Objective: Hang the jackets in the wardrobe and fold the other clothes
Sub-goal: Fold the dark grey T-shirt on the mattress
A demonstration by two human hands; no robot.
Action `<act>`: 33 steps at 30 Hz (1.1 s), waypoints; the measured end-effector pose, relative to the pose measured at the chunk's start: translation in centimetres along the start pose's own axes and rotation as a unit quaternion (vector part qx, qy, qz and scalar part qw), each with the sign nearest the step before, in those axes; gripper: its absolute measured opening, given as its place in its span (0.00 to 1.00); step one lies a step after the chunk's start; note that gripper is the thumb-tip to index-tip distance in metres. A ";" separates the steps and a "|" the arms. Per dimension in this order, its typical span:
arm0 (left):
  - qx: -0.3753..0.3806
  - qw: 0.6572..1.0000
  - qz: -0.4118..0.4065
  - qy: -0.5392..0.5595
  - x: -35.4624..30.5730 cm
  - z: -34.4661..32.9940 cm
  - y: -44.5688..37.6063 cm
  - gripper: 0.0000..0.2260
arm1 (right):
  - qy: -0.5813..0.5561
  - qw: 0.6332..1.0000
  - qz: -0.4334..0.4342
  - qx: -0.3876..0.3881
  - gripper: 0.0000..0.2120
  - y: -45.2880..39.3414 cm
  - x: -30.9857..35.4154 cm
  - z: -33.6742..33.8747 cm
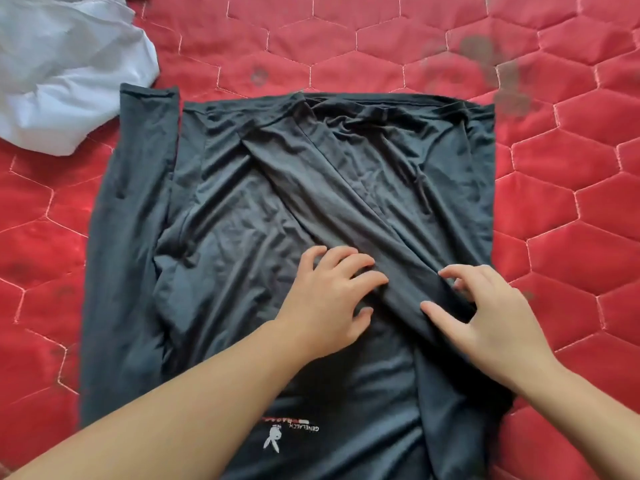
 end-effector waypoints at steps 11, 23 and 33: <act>-0.042 0.992 0.102 0.058 -1.2 0.7 -1.8 0.05 | -0.111 0.961 -0.034 0.251 0.15 3.1 -4.5 -0.6; 0.052 0.671 0.551 0.494 -7.6 -8.2 7.1 0.16 | 0.005 0.947 -0.074 0.311 0.18 1.5 -9.2 -1.5; 0.136 0.730 0.511 0.434 -6.6 -8.1 9.1 0.09 | 0.011 0.984 -0.074 0.162 0.10 0.9 -7.3 1.1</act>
Point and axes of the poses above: each hand's wrist, its own y-axis away from the middle knuckle, its own z-axis out of the back of the hand, x = y × z, the point moved 10 cm from there along -y, towards the middle knuckle, and after that the axes turned 4 degrees about -z, right-handed, at the moved point
